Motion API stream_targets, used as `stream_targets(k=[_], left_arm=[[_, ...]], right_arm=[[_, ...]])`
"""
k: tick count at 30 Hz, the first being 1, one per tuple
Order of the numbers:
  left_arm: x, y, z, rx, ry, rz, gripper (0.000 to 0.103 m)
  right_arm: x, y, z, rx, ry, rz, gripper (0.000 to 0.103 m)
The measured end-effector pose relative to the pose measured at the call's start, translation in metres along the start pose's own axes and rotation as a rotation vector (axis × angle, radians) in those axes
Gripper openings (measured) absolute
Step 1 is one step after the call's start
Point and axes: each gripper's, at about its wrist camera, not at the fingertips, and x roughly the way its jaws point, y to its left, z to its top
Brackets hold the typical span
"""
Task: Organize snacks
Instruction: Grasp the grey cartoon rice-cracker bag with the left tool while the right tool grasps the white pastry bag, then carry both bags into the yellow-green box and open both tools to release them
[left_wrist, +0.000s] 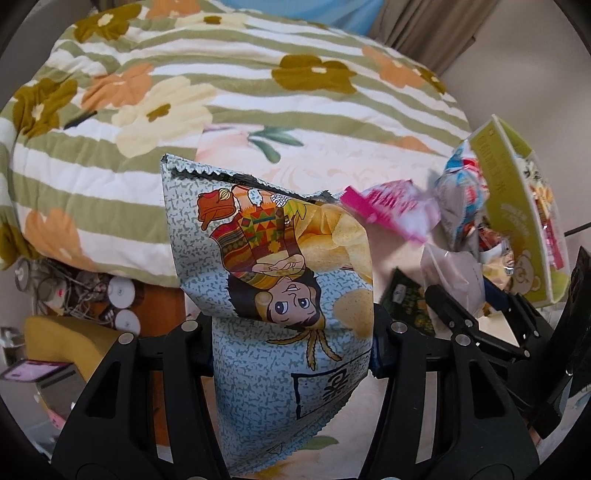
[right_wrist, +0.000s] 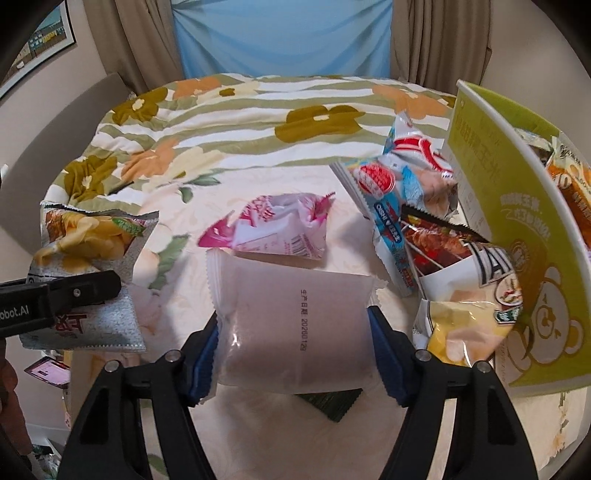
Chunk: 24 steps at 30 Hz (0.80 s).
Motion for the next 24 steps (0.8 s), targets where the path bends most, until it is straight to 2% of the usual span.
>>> stream_targets(k=[6,13,18,24], left_arm=[[-0.026,-0.012,0.003,0.028,-0.038,-0.056,0.052],[-0.054,-0.057,0.021,0.113,-0.107,-0.111,0.052],[-0.071,-0.100,0.033,0.139,-0.159,-0.143,0.052],[-0.080,-0.174,0.039,0.160,-0.200,-0.182,0.052]], right_arm=[[-0.035,0.001,0.000,0.021,-0.049,0.022,0.068],[-0.096,-0.016,0.012,0.057,-0.153,0.018,0.068],[-0.135,-0.048,0.021,0.090,-0.218,-0.002,0.068],[-0.171,-0.110,0.025,0.110,-0.270,-0.035,0.068]])
